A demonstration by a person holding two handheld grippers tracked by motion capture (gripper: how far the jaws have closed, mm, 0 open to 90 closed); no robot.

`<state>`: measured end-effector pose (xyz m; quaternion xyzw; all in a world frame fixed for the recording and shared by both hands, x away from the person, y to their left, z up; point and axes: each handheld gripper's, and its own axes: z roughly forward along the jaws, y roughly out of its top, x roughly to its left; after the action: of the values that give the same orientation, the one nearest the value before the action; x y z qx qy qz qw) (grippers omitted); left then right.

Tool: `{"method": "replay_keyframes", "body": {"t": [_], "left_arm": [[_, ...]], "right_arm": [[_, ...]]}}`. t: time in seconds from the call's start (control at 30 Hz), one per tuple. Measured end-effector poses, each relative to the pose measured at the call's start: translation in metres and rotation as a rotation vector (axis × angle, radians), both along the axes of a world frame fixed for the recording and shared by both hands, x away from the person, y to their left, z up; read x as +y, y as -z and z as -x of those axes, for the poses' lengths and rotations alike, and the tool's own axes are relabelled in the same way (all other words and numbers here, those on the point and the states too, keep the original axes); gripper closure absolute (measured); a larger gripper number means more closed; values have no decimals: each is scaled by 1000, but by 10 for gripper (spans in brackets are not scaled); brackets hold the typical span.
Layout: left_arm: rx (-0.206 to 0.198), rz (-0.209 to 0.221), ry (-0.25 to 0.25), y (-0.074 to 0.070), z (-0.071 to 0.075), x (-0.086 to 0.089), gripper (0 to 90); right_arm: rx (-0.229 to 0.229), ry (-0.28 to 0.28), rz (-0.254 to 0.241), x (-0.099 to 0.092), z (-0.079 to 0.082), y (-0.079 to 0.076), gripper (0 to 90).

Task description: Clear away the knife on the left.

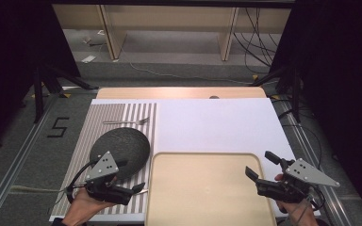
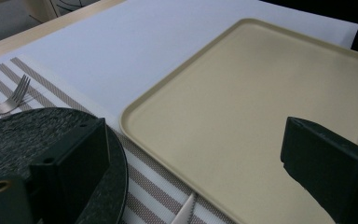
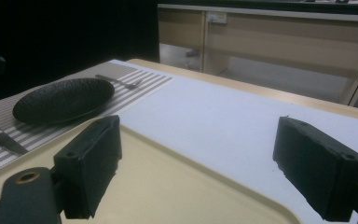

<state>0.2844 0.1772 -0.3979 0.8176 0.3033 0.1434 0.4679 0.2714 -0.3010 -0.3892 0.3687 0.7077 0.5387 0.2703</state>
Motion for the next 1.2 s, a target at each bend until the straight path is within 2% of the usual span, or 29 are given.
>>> {"method": "replay_keyframes", "body": {"t": [0.07,0.1,0.17,0.4,0.43,0.47,0.5,0.53,0.57,0.6,0.67,0.73,0.77,0.8,0.83,0.9,1.0,1.1,1.13,1.17,1.2], "left_arm": [[1,3,4,1,1,4,70],[21,-16,4,2,1,7,70],[30,-33,6,3,1,11,70],[34,-72,13,-1,3,22,90],[36,-109,24,-1,3,24,95],[51,-128,31,-1,2,24,96],[51,-128,31,-1,2,24,96],[67,-164,42,0,2,25,97],[74,-182,42,1,1,25,97],[74,-182,42,1,1,25,97],[105,-212,56,4,-1,27,97],[124,-241,61,7,-3,28,97],[124,-241,61,7,-3,28,96],[136,-263,58,10,-4,30,96],[136,-263,58,10,-4,30,96],[148,-296,56,13,-6,35,97],[154,-317,50,14,-7,38,101],[173,-360,52,16,-7,42,104],[183,-398,50,17,-7,44,104],[183,-398,50,17,-7,44,104],[196,-422,51,19,-8,47,108]], "right_arm": [[0,2,2,0,0,0,162],[0,2,2,0,0,0,162],[0,1,2,0,0,0,162],[2,-3,5,2,-1,0,162],[1,-2,6,2,-1,0,163],[1,-1,6,1,-1,0,163],[1,-1,6,1,-1,0,163],[1,0,4,1,0,0,164],[0,1,3,1,0,0,164],[0,1,2,1,0,0,164],[3,0,4,1,-1,0,164],[4,-1,5,1,-1,0,165],[4,-1,5,1,-1,0,165],[4,1,4,1,-1,0,165],[5,0,5,1,-1,0,165],[4,0,6,1,-1,0,166],[5,1,5,1,-1,0,166],[5,1,1,1,-1,1,166],[5,0,3,2,-1,1,166],[5,0,3,2,-1,1,166],[4,0,3,2,-1,0,167]]}}
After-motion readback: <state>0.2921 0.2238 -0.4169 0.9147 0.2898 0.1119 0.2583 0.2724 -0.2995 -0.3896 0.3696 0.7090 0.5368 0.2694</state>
